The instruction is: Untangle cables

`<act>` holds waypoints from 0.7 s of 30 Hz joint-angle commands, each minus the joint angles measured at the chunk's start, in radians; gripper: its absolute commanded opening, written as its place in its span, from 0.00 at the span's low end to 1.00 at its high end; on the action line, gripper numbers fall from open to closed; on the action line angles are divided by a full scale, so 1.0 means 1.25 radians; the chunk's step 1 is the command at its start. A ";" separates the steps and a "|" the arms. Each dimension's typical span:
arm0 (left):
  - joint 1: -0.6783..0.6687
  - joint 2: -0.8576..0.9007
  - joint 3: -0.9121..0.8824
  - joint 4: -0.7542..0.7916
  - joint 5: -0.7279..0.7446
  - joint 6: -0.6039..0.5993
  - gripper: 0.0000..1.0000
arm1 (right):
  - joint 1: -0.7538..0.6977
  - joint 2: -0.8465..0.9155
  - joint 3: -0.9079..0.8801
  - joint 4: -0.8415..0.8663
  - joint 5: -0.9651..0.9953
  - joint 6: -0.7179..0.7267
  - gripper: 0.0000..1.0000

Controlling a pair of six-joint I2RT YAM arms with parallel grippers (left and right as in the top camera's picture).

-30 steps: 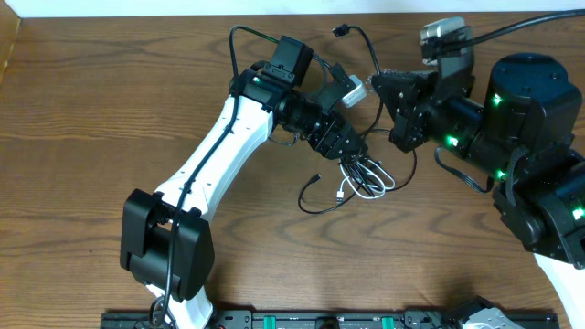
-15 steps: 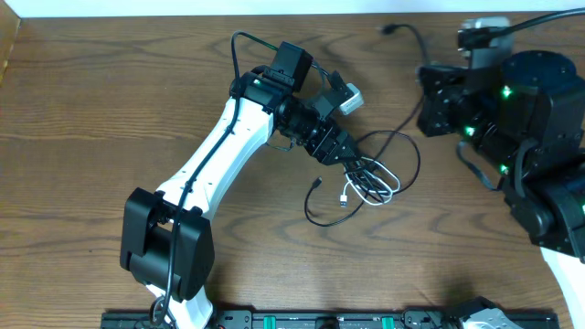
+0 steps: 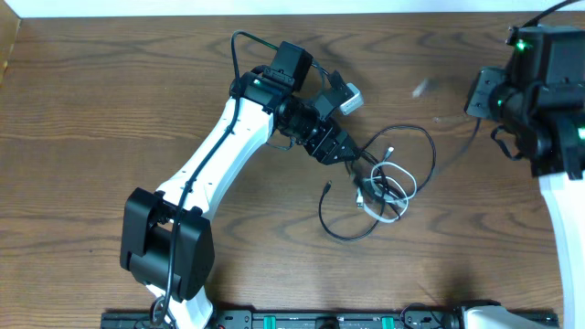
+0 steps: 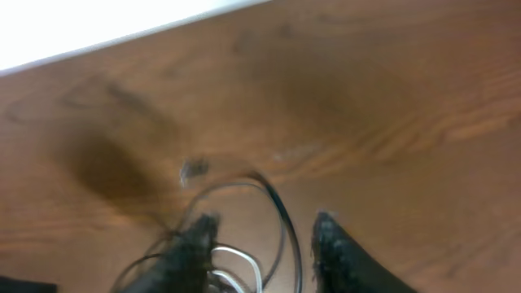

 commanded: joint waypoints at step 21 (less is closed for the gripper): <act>0.113 -0.001 0.008 0.011 -0.025 -0.050 0.74 | 0.095 0.085 -0.069 -0.197 -0.132 0.007 0.98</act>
